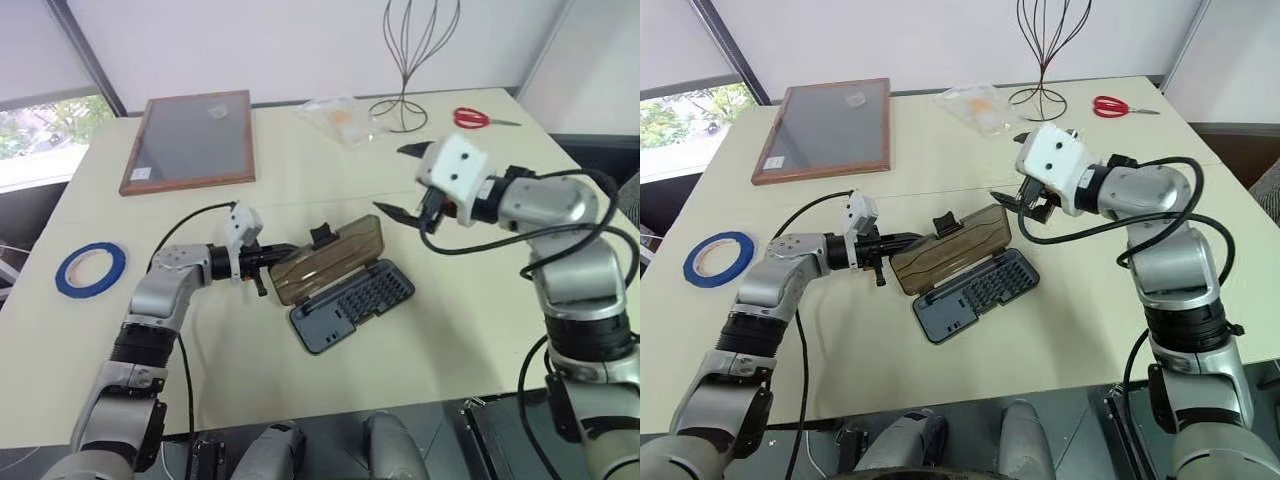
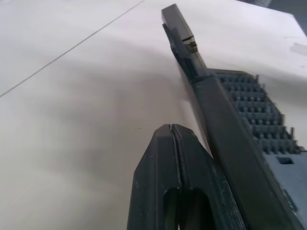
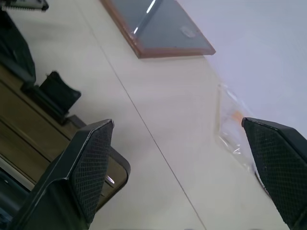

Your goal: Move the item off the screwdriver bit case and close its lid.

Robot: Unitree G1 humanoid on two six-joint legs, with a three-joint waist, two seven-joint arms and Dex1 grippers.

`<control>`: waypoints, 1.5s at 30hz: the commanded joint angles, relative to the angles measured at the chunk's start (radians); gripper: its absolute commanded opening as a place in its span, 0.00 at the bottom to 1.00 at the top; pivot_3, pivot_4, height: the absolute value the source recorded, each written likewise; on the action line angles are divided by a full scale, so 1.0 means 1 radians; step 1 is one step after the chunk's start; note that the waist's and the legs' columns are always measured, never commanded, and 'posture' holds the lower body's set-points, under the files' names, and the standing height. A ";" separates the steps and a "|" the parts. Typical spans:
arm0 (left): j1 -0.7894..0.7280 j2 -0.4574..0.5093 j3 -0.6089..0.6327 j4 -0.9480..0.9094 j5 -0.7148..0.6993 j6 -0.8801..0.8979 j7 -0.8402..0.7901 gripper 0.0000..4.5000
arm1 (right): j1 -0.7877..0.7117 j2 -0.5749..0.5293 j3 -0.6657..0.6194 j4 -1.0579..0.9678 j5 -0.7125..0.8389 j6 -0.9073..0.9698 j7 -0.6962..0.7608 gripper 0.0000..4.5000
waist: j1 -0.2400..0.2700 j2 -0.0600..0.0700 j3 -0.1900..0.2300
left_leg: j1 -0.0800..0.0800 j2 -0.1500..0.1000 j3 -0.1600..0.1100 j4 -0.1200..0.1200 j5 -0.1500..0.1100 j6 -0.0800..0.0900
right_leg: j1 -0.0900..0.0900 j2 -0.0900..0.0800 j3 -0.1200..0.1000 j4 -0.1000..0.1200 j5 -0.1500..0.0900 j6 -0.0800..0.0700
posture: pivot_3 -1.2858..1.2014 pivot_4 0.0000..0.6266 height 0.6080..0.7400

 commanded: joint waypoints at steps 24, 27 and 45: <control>0.073 0.098 -0.250 -0.213 -0.008 0.027 -0.214 0.00 | 0.100 -0.094 0.037 -0.043 0.099 -0.012 -0.048 0.99 | 0.010 0.000 0.001 | 0.000 0.000 0.001 0.000 -0.001 0.001 | 0.001 0.000 0.000 -0.002 0.000 0.000 | 0.52 0.24 1.00; 0.071 0.094 -0.255 -0.201 0.003 0.014 -0.211 0.00 | 0.108 -0.093 0.043 -0.044 0.106 -0.015 -0.052 0.99 | 0.011 0.000 0.002 | 0.000 0.000 0.001 0.000 -0.001 0.001 | 0.001 0.000 0.000 -0.002 0.000 0.000 | 0.52 0.24 1.00; -0.106 0.031 -0.072 -0.032 -0.103 0.116 -0.118 0.00 | 0.210 -0.127 0.018 -0.115 0.215 -0.034 0.005 0.70 | 0.011 -0.001 0.002 | 0.000 0.000 0.001 0.000 -0.001 0.001 | 0.001 0.000 0.000 -0.002 0.000 0.000 | 0.52 0.24 1.00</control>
